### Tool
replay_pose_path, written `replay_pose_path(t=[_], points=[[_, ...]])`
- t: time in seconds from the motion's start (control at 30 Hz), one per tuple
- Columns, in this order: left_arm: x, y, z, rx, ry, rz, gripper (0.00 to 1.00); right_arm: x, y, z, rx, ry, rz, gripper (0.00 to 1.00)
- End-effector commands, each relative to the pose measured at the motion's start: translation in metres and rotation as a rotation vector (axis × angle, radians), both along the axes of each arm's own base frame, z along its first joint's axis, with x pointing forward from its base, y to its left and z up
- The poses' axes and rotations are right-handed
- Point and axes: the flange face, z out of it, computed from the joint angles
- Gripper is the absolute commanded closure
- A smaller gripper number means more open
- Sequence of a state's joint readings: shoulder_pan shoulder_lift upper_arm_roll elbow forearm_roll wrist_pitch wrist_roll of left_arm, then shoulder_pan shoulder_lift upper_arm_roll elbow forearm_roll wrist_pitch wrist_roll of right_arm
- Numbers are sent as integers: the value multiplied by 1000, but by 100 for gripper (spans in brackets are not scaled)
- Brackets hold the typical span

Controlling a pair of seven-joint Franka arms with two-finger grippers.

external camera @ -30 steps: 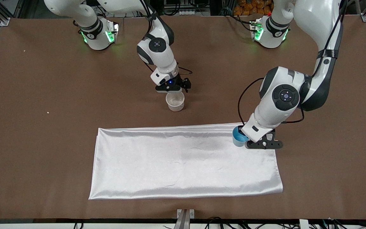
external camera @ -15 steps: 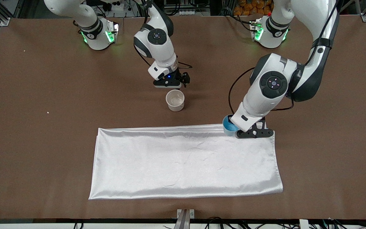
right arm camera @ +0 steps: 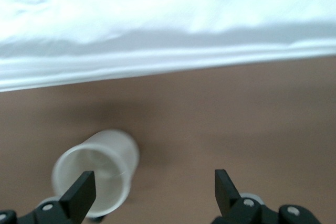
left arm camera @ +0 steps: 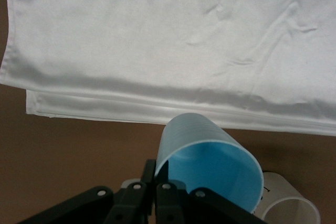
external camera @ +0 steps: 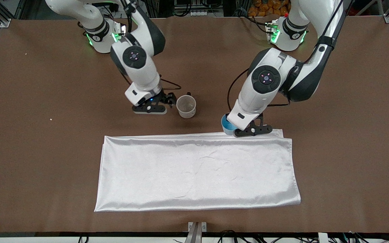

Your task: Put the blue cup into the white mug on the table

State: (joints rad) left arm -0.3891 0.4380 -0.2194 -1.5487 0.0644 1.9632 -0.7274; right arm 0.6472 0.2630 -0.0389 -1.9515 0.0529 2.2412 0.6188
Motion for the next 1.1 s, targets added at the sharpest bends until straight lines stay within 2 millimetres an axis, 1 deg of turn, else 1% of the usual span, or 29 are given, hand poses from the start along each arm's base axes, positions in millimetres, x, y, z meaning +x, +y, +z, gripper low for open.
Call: replay_pose_path(t=[0.0, 0.07, 0.1, 0.2, 0.27, 0.37, 0.43, 0.53, 0.63, 0.77, 0.9, 0.97, 1.03, 1.07], points=[[-28, -35, 3, 24, -6, 39, 100, 41, -70, -10, -23, 22, 68, 0], [-37, -48, 2, 26, -7, 48, 100, 54, -99, -14, -24, 27, 97, 0], [-43, -56, 2, 27, -8, 51, 100, 63, -117, -14, -24, 28, 108, 0], [-57, -75, -6, 31, 3, 67, 100, 80, -165, -14, -23, 32, 119, 0], [-64, -86, -10, 28, 1, 84, 100, 90, -196, -11, -22, 29, 120, 0], [-74, -102, -18, 23, -2, 93, 100, 100, -236, -10, -20, 26, 119, 0], [-78, -110, -20, 6, -12, 101, 100, 104, -258, -10, -20, 24, 111, 0], [-86, -125, -30, -8, -16, 110, 100, 106, -285, -8, -19, 30, 79, 0], [-97, -140, -38, -18, -18, 120, 100, 104, -301, -6, -19, 50, 57, 0], [-110, -154, -43, -27, -19, 128, 100, 97, -302, -2, -18, 56, 56, 0], [-121, -166, -52, -29, -14, 108, 100, 81, -304, 0, -19, 56, 56, 0], [-127, -172, -57, -28, -11, 99, 100, 73, -304, 4, -18, 55, 57, 0], [-138, -182, -60, -30, -10, 84, 100, 62, -303, 8, -17, 57, 60, 0], [-140, -183, -63, -26, -6, 88, 100, 56, -303, 9, -16, 58, 60, 0]])
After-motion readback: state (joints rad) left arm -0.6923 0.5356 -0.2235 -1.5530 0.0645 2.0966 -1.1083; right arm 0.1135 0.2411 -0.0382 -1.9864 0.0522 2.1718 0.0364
